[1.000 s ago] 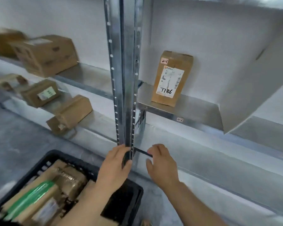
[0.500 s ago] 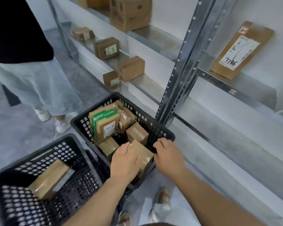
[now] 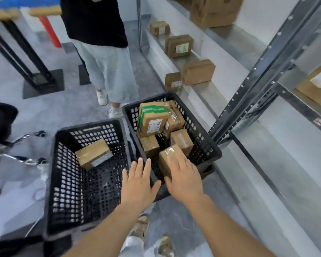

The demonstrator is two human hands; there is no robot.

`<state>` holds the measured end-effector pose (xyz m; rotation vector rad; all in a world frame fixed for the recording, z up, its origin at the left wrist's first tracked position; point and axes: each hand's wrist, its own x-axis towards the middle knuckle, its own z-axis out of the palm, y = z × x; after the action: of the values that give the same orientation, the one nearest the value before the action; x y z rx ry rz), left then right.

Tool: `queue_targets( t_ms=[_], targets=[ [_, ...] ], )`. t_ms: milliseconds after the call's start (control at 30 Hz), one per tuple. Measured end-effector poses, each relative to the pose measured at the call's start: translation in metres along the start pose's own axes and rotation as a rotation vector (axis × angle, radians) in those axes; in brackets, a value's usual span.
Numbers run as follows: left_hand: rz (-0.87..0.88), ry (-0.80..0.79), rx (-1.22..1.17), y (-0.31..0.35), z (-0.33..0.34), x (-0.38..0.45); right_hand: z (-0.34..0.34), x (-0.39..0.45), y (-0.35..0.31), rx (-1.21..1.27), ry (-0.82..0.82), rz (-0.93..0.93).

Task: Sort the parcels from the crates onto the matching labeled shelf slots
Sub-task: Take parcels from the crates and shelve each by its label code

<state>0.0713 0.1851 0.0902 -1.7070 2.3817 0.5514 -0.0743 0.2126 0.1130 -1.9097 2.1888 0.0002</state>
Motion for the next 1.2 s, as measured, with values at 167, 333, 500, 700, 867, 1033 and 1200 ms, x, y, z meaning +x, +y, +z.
queue_targets(
  t_ms=[167,333,500,700,867,1033,1200],
  targets=[
    [-0.139,0.025,0.001,-0.019,0.018,-0.042,0.027,-0.017,-0.019,0.025,-0.106,-0.122],
    [-0.291,0.046,-0.039,-0.047,0.02,-0.069,0.033,-0.019,-0.05,0.059,-0.153,-0.236],
    [-0.365,0.075,-0.134,-0.073,0.011,-0.075,0.034,-0.006,-0.076,0.042,-0.186,-0.308],
    [-0.426,0.065,-0.275,-0.12,-0.002,-0.063,0.042,0.026,-0.115,0.033,-0.25,-0.33],
    [-0.45,0.001,-0.392,-0.171,-0.002,-0.043,0.055,0.05,-0.146,0.028,-0.348,-0.271],
    [-0.427,-0.02,-0.476,-0.22,-0.004,-0.001,0.07,0.091,-0.172,0.058,-0.353,-0.165],
    [-0.439,-0.055,-0.564,-0.274,0.015,0.061,0.112,0.145,-0.186,0.144,-0.387,-0.032]
  ],
)
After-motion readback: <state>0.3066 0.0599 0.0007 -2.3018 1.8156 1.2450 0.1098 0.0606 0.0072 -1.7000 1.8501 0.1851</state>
